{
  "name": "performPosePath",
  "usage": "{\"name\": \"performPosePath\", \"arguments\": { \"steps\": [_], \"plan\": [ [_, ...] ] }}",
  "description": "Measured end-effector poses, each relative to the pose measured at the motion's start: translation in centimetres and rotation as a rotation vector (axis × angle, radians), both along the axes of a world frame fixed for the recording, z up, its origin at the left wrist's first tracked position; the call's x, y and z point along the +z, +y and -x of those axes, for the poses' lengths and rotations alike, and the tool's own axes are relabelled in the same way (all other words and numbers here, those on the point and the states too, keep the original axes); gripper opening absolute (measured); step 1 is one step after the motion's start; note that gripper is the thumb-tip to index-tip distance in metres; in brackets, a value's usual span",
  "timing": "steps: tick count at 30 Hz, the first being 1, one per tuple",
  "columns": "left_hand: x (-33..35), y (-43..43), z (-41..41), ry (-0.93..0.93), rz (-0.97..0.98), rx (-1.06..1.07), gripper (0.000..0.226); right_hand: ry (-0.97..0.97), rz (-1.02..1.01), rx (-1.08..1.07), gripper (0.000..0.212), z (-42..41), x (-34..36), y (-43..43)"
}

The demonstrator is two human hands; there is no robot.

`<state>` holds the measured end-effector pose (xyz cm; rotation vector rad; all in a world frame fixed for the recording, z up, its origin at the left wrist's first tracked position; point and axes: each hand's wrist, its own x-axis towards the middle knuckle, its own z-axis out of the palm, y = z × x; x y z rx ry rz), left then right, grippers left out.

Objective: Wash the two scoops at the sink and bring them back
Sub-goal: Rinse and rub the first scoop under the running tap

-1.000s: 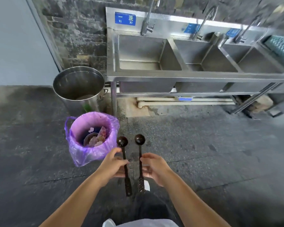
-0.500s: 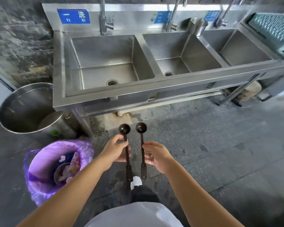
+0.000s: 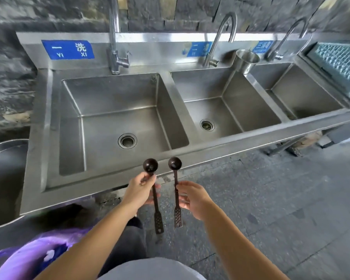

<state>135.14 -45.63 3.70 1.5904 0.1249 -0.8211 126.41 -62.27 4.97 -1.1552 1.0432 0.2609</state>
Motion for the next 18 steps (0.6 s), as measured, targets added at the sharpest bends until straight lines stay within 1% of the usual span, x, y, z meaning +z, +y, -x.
{"name": "performPosePath", "arguments": {
  "steps": [3, 6, 9, 12, 15, 18],
  "plan": [
    [0.6, -3.2, -6.3, -0.017, 0.010, -0.044, 0.016, 0.006, 0.030, -0.021, 0.011, -6.1, 0.4, -1.8],
    [1.8, -6.0, -12.4, -0.013, 0.008, -0.065, 0.016, 0.060, 0.116, -0.008, 0.014, -11.9, 1.8, -4.0],
    [2.2, -8.5, -17.8, -0.025, 0.005, -0.105, 0.014, 0.058, 0.140, -0.038, 0.017, -16.9, 2.5, -6.4],
    [1.7, -10.5, -21.0, 0.038, 0.010, -0.060, 0.014, 0.062, 0.158, -0.046, 0.016, -20.3, 2.8, -8.6],
    [0.4, -12.6, -23.1, 0.137, 0.013, 0.001, 0.015, 0.079, 0.214, -0.018, 0.014, -23.7, 2.5, -11.8],
    [-1.1, -14.5, -24.9, 0.193, 0.006, 0.068, 0.018, 0.101, 0.265, 0.021, 0.017, -27.1, 1.2, -15.7]
  ]
}}
